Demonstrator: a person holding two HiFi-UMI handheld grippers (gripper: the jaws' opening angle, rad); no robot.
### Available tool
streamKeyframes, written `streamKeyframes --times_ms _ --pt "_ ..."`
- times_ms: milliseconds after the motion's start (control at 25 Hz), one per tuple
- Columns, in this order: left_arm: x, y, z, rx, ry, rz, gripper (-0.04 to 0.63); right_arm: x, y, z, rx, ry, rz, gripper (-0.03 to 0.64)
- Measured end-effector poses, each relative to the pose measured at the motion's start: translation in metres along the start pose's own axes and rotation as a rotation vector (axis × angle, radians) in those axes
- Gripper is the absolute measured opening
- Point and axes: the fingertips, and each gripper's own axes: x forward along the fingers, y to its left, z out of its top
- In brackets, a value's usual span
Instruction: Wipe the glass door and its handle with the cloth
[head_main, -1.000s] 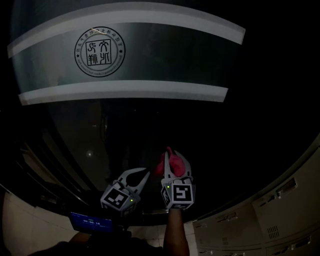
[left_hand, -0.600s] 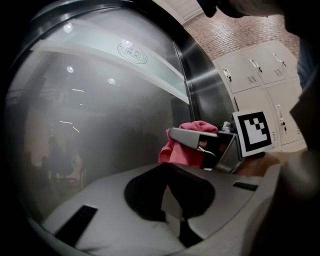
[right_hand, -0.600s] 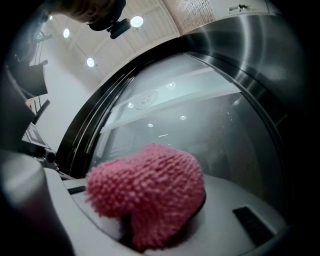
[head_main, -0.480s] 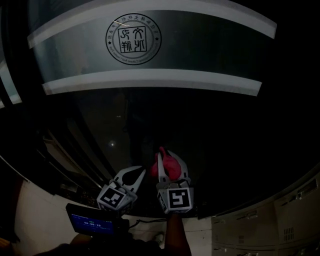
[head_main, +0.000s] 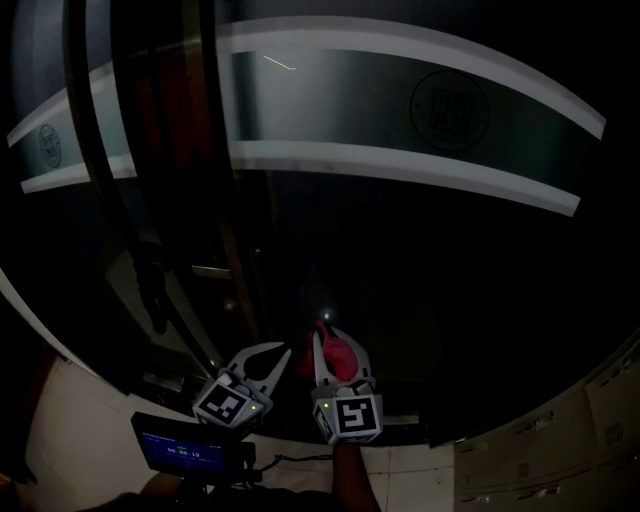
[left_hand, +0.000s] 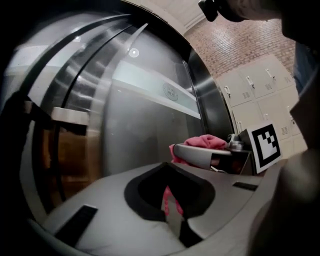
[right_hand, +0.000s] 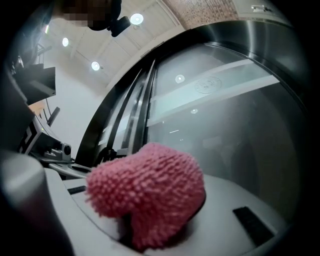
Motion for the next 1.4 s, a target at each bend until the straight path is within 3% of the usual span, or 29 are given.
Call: streamKeyframes --times_ms 320,640,960,1400 --pt "-0.159 0.099 -0.017 -0.023 0.024 -0.022 0.003 0.041 0.186 -0.015 0.009 -0.021 -0.006 0.055" --pt "-0.232 0.136 0.002 -0.031 0.002 -0.003 0.003 0.052 0.293 0.008 -0.018 0.018 0.051 0.055" --pt "-0.258 0.136 0.005 -0.019 -0.003 -0.014 0.003 0.045 0.327 0.01 -0.028 0.024 0.067 0.055" --pt "-0.237 0.117 0.015 -0.039 -0.03 -0.028 0.003 0.032 0.305 0.015 -0.048 0.023 0.065 0.055"
